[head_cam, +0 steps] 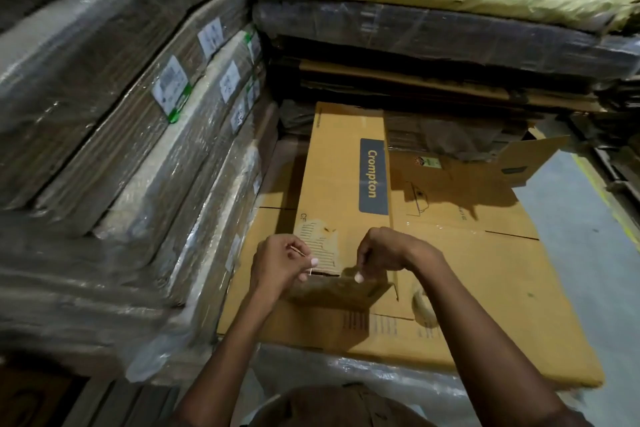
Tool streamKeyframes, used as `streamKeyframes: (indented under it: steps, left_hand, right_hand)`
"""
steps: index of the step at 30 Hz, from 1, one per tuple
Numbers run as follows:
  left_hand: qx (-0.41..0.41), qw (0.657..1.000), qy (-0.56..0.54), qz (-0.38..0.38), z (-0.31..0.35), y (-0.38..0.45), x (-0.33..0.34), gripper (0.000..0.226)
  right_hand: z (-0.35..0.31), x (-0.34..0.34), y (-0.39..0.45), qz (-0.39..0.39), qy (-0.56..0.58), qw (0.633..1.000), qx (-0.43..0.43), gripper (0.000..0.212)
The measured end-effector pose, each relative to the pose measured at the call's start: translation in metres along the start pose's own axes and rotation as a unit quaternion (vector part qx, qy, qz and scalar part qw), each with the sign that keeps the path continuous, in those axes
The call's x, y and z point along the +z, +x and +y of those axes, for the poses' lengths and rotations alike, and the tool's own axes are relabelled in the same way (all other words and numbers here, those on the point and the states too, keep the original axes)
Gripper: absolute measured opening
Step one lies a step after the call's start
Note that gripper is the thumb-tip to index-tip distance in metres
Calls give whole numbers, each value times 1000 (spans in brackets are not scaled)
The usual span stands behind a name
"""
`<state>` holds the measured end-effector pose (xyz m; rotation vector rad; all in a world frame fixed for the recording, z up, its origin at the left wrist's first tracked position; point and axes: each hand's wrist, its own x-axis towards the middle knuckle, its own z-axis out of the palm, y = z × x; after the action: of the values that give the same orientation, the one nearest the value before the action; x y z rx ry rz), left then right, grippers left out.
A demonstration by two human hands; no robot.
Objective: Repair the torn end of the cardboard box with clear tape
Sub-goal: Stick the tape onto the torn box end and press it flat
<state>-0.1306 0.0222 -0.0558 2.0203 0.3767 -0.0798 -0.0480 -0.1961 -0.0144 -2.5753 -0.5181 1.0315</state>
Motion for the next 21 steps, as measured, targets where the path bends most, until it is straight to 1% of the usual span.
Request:
streamKeyframes:
  steps: [4, 7, 9, 11, 16, 18, 21]
  left_hand:
    - [-8, 998, 39, 39, -16, -3, -3, 20]
    - [-2, 996, 68, 64, -24, -2, -8, 18]
    - [2, 996, 72, 60, -27, -1, -12, 18]
    - [12, 996, 73, 49, -27, -2, -13, 20]
    - [42, 997, 36, 52, -25, -5, -12, 20]
    - [52, 997, 39, 43, -28, -4, -11, 20]
    - [61, 995, 65, 33, -34, -2, -6, 22]
  right_hand:
    - [-7, 23, 11, 50, 24, 998, -27, 13]
    - [-9, 33, 12, 69, 26, 996, -47, 29]
    - [-6, 35, 11, 77, 39, 994, -64, 24]
    - [-5, 34, 10, 72, 61, 994, -62, 20]
    - [-6, 35, 4, 55, 39, 997, -42, 36]
    - [-3, 40, 4, 70, 36, 996, -33, 37]
    - [0, 50, 5, 110, 7, 994, -22, 30]
